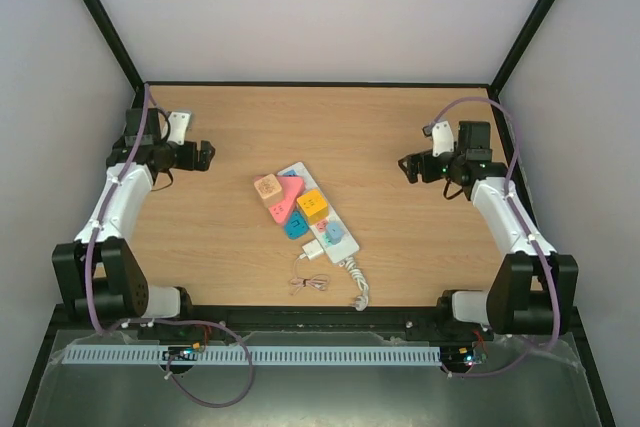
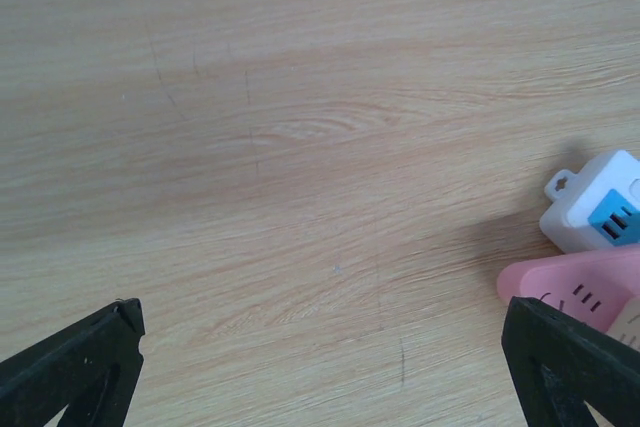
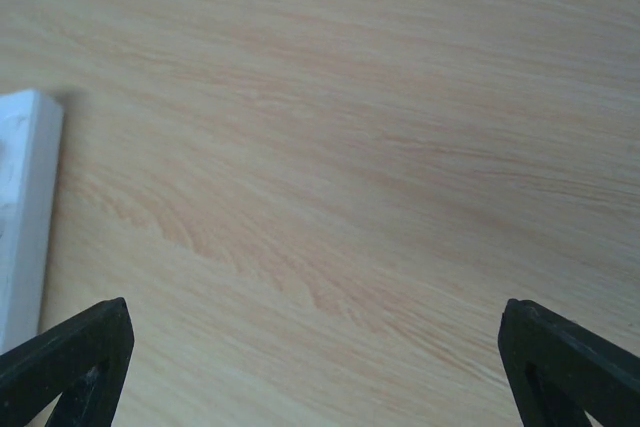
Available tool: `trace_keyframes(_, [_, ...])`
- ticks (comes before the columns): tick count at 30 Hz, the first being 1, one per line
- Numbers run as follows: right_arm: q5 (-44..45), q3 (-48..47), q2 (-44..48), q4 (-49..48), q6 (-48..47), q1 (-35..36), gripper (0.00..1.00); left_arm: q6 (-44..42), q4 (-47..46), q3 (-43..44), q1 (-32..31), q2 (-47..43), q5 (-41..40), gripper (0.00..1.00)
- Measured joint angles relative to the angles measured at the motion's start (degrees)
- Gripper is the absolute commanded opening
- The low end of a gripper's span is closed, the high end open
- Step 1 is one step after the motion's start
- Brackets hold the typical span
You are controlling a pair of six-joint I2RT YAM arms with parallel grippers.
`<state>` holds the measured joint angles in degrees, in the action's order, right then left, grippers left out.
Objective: Pull the plug off the socket
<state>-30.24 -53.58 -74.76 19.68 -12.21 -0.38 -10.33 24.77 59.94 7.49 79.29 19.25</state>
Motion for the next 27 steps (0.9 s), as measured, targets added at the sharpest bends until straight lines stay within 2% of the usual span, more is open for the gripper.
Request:
trace_keyframes(12, [-6.47,0.0,2.78,9.46,-6.91,4.15,0.98,-4.5,1.38,-1.42,-4.85,-7.37,-1.4,1.0])
trace_keyframes(18, [-5.27,1.05,3.96,11.91,-10.19,10.71,0.98,-5.22,2.62,-2.91,-6.38,-8.41,-1.77,1.0])
trace_keyframes(27, [-1.2,10.1,10.16,17.2,-20.92,16.61,0.98,-5.25,3.06,-3.1,-7.28,-9.25,-1.44,1.0])
